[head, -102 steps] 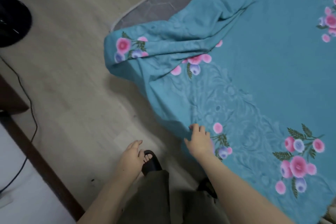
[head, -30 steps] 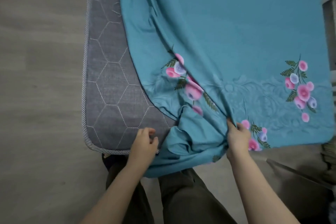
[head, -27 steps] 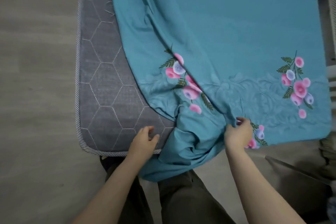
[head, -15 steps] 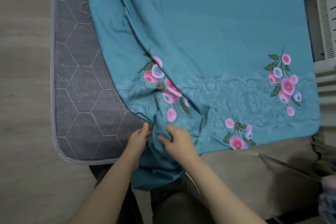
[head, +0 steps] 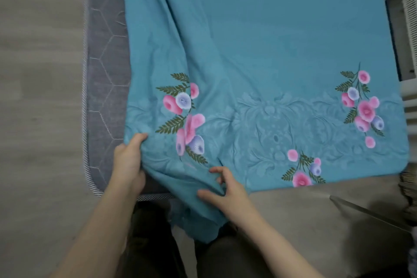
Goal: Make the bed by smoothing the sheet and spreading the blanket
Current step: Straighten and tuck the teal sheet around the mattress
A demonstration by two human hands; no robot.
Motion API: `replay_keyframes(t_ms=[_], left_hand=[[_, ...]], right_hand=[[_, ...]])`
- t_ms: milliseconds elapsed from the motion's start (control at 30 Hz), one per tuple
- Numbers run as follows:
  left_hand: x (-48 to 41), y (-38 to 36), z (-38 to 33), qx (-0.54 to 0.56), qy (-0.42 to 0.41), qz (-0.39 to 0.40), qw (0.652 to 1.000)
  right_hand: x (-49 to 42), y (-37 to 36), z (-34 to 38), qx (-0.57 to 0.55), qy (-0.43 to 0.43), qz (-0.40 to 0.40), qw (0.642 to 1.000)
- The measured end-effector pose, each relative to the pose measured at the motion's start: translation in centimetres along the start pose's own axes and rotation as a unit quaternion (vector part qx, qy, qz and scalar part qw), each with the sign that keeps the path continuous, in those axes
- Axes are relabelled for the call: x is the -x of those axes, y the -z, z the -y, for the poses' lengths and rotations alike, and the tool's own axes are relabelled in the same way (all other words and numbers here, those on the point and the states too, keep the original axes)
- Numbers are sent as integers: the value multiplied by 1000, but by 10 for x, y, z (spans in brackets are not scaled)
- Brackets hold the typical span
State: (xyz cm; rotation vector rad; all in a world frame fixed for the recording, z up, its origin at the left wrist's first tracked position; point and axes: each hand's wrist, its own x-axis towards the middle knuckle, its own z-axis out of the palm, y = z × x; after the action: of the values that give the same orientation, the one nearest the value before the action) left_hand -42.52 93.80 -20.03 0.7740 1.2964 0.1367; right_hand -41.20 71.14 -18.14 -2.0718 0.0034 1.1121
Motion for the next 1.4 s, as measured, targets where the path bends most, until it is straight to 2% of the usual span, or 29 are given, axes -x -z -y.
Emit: replay_keyframes(t_ms=[67, 133, 200, 267, 333, 367, 500, 600, 667, 733, 867, 1000, 1067, 1133, 1267, 1333, 1400], left_hand=[[4, 25, -12, -3, -11, -16, 1000], [7, 48, -25, 5, 23, 48, 999], [13, 72, -35, -39, 86, 163, 982], [14, 100, -38, -133, 125, 209, 961], [12, 130, -42, -216, 141, 191, 947], [10, 144, -45, -227, 141, 193, 944], [7, 189, -56, -192, 91, 243, 947], [6, 205, -55, -198, 2, 166, 966], [9, 208, -52, -197, -66, 86, 974], [17, 207, -52, -183, -116, 56, 975], [45, 206, -72, -163, -113, 142, 970], [86, 203, -95, -231, -81, 238, 940], [111, 196, -103, -274, -86, 260, 922], [137, 183, -109, -284, -98, 244, 922], [187, 143, -117, -230, -112, 241, 936], [209, 120, -120, -182, -106, 274, 939], [233, 93, -122, -137, -101, 291, 941]], right_hand=[[-1, -12, 4, 179, 16, 69, 981], [-1, -29, 10, 297, 79, 85, 948], [0, -45, 21, 265, 131, 55, 954], [3, -61, 31, 152, 119, 64, 979], [5, -75, 38, 76, 87, 91, 989], [5, -83, 38, 83, 79, 86, 990], [4, -105, 28, 127, 40, -46, 990], [8, -119, 19, 163, 0, -100, 982], [14, -129, 16, 187, 18, -98, 977], [21, -139, 16, 166, 57, -81, 981], [38, -145, 21, 91, 87, -66, 990], [55, -134, 31, 176, 36, -93, 979], [68, -125, 47, 213, 0, -63, 975], [83, -117, 66, 228, 3, -4, 974], [117, -104, 103, 221, 118, 82, 965], [134, -101, 114, 166, 128, 77, 975], [147, -90, 118, 86, 118, 31, 989]])
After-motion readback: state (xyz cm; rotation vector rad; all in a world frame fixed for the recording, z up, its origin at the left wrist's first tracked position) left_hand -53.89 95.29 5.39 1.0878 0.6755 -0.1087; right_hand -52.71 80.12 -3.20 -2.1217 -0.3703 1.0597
